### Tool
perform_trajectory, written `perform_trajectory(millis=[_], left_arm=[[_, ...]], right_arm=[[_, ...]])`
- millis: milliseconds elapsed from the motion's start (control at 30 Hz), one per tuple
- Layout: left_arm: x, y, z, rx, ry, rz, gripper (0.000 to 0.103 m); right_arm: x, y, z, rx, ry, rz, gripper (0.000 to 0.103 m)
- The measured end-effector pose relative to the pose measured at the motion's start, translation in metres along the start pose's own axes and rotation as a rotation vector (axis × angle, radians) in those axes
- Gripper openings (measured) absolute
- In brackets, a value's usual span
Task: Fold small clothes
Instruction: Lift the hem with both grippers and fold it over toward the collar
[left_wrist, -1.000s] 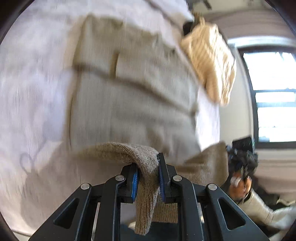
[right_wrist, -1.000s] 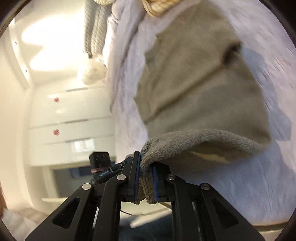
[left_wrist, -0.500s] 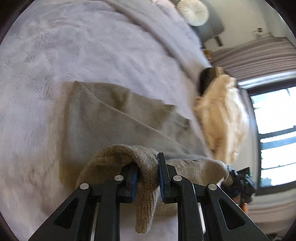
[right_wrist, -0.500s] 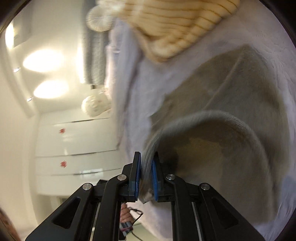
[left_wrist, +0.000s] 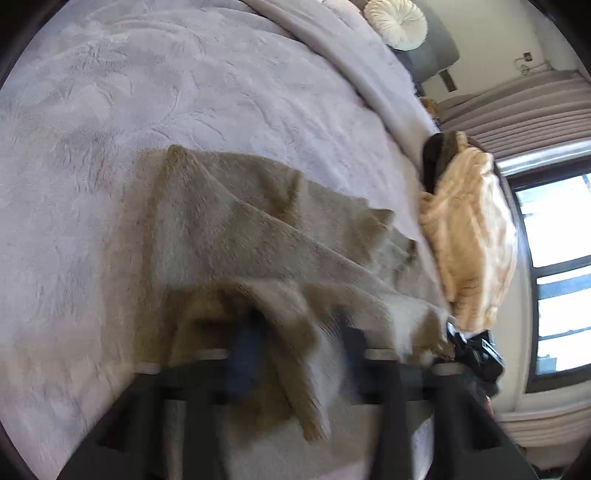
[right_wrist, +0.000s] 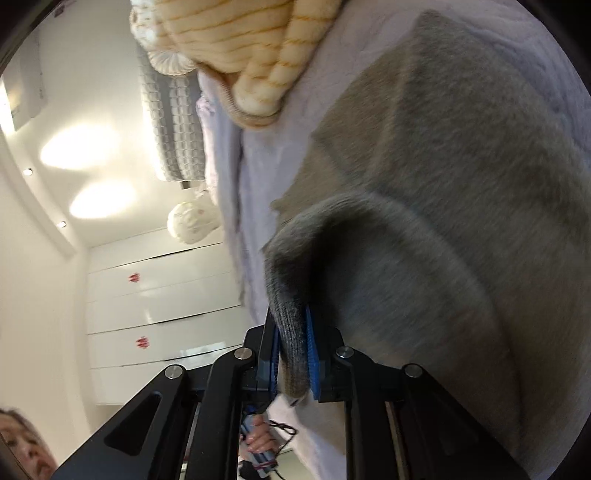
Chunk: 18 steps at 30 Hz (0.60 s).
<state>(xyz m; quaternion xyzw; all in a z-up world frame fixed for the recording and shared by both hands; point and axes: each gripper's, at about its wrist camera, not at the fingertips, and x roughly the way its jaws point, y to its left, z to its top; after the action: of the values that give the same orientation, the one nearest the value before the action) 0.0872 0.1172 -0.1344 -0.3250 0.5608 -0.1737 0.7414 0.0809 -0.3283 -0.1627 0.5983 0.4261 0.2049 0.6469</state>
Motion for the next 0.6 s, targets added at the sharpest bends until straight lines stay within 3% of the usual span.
perform_trajectory(millis=[100,233,300,400,533,600], left_arm=[[0.0,-0.006,-0.006,0.022,0.053,-0.075,0.078],[0.027,-0.02,-0.002,0.053,0.144,-0.099,0.078],[0.039,-0.028,0.005,0.051,0.127,-0.094,0.078],[0.045,-0.034,0.018,0.003,0.042,-0.092,0.078],[0.034,-0.036,0.045,-0.039,-0.09,-0.061,0.078],[0.021,-0.036,0.057,-0.038,-0.161,-0.021,0.078]], right_arm=[[0.005,0.012,0.003,-0.025,0.015,0.019,0.016],[0.009,0.023,0.011,-0.037,0.005,0.044,0.016],[0.013,0.026,0.019,-0.03,-0.019,0.041,0.017],[0.016,0.027,0.038,-0.017,-0.07,0.019,0.022],[0.006,0.035,0.05,-0.018,-0.153,-0.007,0.074],[0.001,0.044,0.056,-0.045,-0.18,-0.014,0.074]])
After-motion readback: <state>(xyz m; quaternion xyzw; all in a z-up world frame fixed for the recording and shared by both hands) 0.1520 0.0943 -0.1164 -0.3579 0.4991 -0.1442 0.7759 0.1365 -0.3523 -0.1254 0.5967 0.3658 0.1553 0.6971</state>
